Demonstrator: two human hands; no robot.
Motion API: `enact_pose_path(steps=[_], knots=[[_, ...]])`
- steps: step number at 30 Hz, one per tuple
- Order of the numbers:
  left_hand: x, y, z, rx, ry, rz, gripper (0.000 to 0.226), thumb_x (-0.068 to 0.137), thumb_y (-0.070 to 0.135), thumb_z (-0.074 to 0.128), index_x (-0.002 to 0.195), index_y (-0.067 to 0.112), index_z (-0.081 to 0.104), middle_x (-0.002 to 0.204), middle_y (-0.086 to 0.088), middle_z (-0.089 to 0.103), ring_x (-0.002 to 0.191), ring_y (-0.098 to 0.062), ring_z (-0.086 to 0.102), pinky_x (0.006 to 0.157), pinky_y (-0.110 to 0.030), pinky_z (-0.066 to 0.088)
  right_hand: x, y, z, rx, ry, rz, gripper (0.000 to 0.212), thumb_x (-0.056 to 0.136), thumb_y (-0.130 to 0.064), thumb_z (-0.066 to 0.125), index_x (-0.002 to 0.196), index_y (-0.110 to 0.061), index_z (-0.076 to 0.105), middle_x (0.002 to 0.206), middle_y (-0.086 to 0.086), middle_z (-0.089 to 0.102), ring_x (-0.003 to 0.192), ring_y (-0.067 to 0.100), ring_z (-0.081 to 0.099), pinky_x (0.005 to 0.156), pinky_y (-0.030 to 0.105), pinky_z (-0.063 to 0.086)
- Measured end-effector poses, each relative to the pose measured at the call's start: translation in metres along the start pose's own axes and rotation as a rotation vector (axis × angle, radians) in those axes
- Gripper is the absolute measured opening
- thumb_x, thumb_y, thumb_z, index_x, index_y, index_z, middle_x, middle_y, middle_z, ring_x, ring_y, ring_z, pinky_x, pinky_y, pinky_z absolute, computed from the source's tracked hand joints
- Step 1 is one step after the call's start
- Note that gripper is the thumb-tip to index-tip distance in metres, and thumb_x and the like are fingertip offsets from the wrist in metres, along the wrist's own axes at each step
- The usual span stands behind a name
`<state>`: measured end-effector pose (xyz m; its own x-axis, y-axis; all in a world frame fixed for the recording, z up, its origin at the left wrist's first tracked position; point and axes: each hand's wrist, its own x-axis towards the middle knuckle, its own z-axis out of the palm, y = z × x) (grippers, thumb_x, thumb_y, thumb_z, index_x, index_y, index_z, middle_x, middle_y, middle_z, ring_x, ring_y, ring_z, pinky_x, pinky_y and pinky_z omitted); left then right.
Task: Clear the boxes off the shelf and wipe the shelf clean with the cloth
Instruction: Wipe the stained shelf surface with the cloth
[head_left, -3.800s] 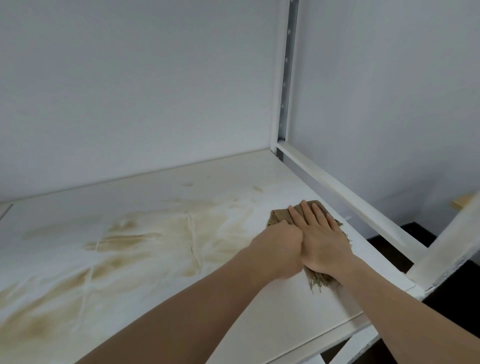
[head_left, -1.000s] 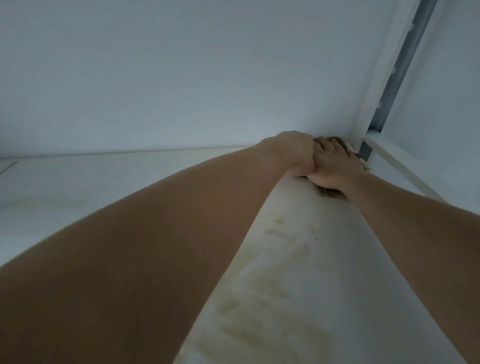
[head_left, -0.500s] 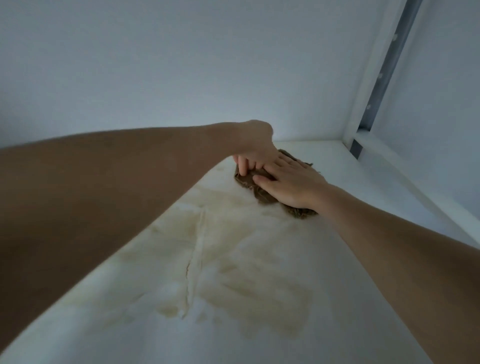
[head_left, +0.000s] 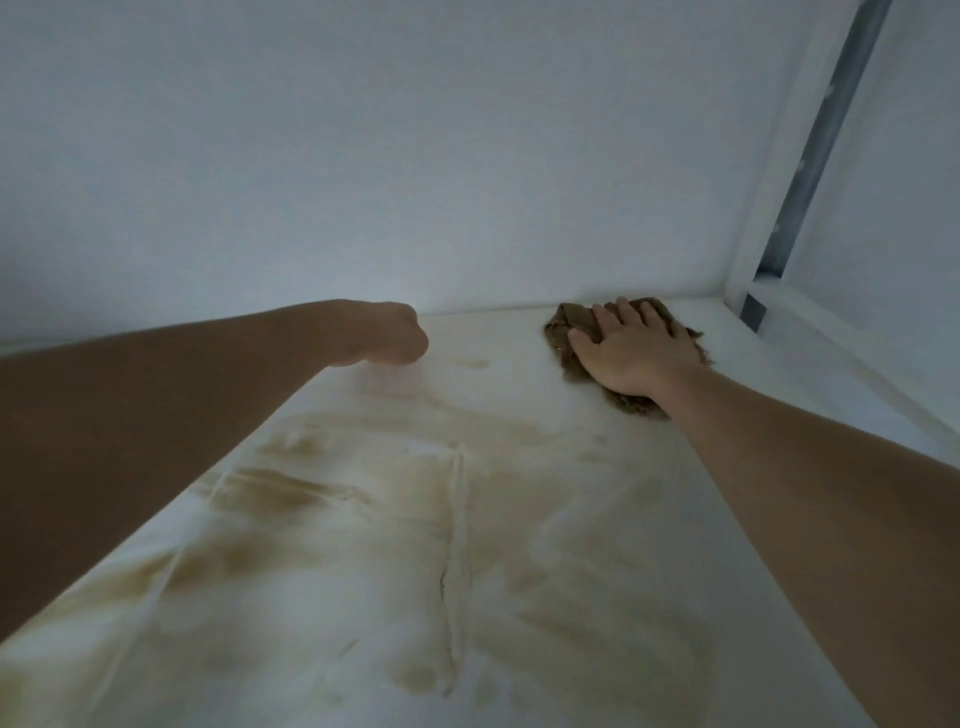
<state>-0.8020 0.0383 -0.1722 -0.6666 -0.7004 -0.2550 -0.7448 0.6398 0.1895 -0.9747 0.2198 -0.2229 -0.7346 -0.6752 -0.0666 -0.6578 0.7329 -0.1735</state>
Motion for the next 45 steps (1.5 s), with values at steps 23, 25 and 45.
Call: enact_pose_path(steps=[23, 25, 45], knots=[[-0.003, -0.032, -0.013, -0.007, -0.041, 0.129, 0.054, 0.090, 0.000, 0.040, 0.130, 0.032, 0.057, 0.141, 0.004, 0.047, 0.124, -0.022, 0.047, 0.107, -0.036, 0.040, 0.014, -0.062, -0.001, -0.085, -0.027, 0.062, 0.067, 0.101, -0.049, 0.014, 0.155, -0.011, 0.005, 0.161, 0.014, -0.004, 0.148, 0.034, -0.004, 0.119, 0.050, 0.000], [-0.008, -0.031, -0.012, -0.012, -0.017, 0.115, 0.053, 0.092, 0.003, 0.034, 0.130, 0.033, 0.057, 0.143, 0.005, 0.044, 0.127, -0.021, 0.043, 0.106, -0.027, 0.036, 0.012, -0.086, 0.005, -0.085, -0.024, -0.007, 0.067, 0.101, -0.049, 0.015, 0.155, -0.011, 0.005, 0.161, 0.014, -0.003, 0.148, 0.033, -0.002, 0.120, 0.050, 0.001], [-0.031, 0.007, -0.009, -0.149, 0.222, 0.152, 0.043, 0.085, 0.003, 0.045, 0.123, 0.014, 0.061, 0.135, -0.004, 0.051, 0.120, -0.021, 0.051, 0.093, -0.028, 0.047, -0.003, 0.041, -0.004, -0.025, 0.028, 0.083, 0.060, 0.099, -0.056, 0.011, 0.155, -0.034, 0.004, 0.163, -0.002, -0.005, 0.150, 0.020, -0.002, 0.121, 0.046, 0.001]])
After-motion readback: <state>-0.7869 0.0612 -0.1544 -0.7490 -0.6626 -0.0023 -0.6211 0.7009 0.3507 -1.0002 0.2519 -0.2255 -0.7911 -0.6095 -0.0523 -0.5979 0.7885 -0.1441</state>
